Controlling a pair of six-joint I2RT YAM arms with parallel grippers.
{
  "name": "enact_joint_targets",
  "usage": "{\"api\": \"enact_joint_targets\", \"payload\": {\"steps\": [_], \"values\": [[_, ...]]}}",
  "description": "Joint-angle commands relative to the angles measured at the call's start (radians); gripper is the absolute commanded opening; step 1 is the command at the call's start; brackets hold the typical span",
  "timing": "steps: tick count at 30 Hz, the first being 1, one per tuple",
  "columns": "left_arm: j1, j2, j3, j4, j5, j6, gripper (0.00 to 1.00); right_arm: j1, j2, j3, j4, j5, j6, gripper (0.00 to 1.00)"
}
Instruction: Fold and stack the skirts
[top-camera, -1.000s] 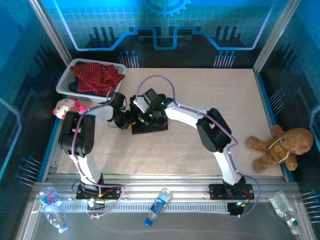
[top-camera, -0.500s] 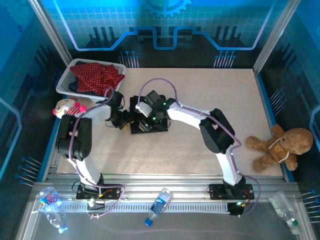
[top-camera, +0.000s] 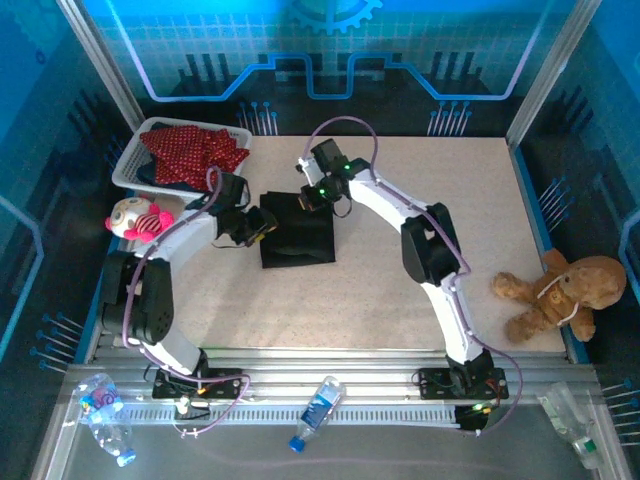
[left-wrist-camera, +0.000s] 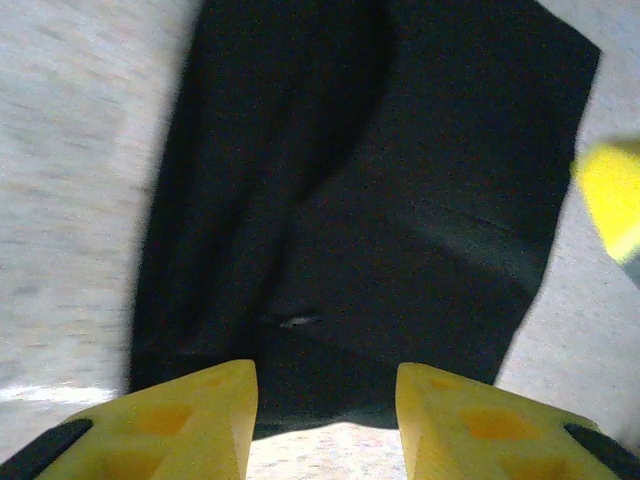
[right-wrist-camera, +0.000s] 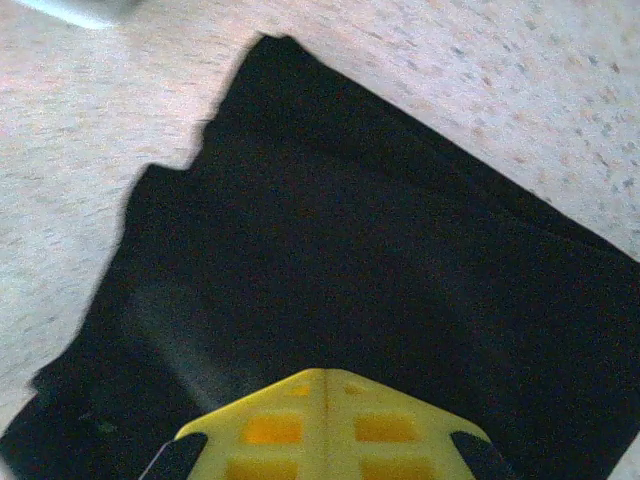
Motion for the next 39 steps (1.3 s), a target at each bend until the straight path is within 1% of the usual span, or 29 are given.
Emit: {"api": "enact_joint_targets", "payload": {"steps": [1,4,6,7,10,13,16,18,19,20,22,25,27,29,30,32,33,36,39], "values": [[-0.054,0.084,0.035,0.106,0.093,-0.081,0.42,0.002,0.115,0.134,-0.168,0.039,0.044,0.0],[-0.094,0.16,0.044,0.111,0.039,-0.086,0.42,-0.01,0.175,0.208,-0.244,0.104,0.123,0.0],[-0.09,0.197,0.034,0.111,0.002,-0.089,0.42,-0.019,0.161,0.171,-0.246,0.108,0.193,0.0],[-0.087,0.212,0.032,0.103,-0.021,-0.072,0.42,-0.022,0.135,0.114,-0.223,0.103,0.228,0.0],[-0.091,0.24,0.081,-0.001,-0.146,0.035,0.44,-0.014,0.017,-0.133,-0.093,0.122,0.311,0.0],[-0.086,0.264,0.115,-0.034,-0.21,0.138,0.45,0.005,-0.15,-0.42,0.054,0.113,0.444,0.03],[-0.08,0.318,0.183,-0.053,-0.186,0.204,0.46,0.038,-0.321,-0.706,0.248,0.062,0.636,0.07],[-0.088,0.347,0.237,-0.06,-0.139,0.237,0.46,0.071,-0.426,-0.871,0.394,0.037,0.762,0.16],[-0.094,0.352,0.262,-0.062,-0.12,0.247,0.46,0.083,-0.478,-0.933,0.453,0.038,0.792,0.22],[-0.1,0.345,0.283,-0.061,-0.101,0.258,0.47,0.089,-0.539,-0.97,0.466,0.071,0.791,0.27],[-0.102,0.308,0.304,-0.052,-0.074,0.259,0.51,0.076,-0.63,-1.002,0.468,0.118,0.732,0.35],[-0.1,0.216,0.298,-0.033,-0.063,0.245,0.6,-0.002,-0.699,-1.001,0.439,0.121,0.554,0.47],[-0.1,0.155,0.272,-0.024,-0.058,0.224,0.68,-0.057,-0.696,-0.986,0.417,0.093,0.403,0.49],[-0.1,0.094,0.219,0.002,-0.038,0.182,0.79,-0.106,-0.641,-0.934,0.383,-0.001,0.227,0.65],[-0.1,0.071,0.194,0.016,-0.029,0.163,0.83,-0.124,-0.619,-0.902,0.359,-0.031,0.156,0.66],[-0.098,0.016,0.133,0.041,-0.033,0.114,0.95,-0.137,-0.553,-0.829,0.303,-0.072,0.017,0.67],[-0.099,-0.003,0.107,0.052,-0.04,0.093,0.99,-0.141,-0.531,-0.804,0.287,-0.097,-0.039,0.67],[-0.097,-0.06,0.022,0.096,-0.047,0.032,0.99,-0.141,-0.441,-0.699,0.212,-0.176,-0.158,0.65],[-0.094,-0.098,-0.048,0.135,-0.051,-0.02,0.99,-0.139,-0.359,-0.616,0.177,-0.195,-0.196,0.62]]}}
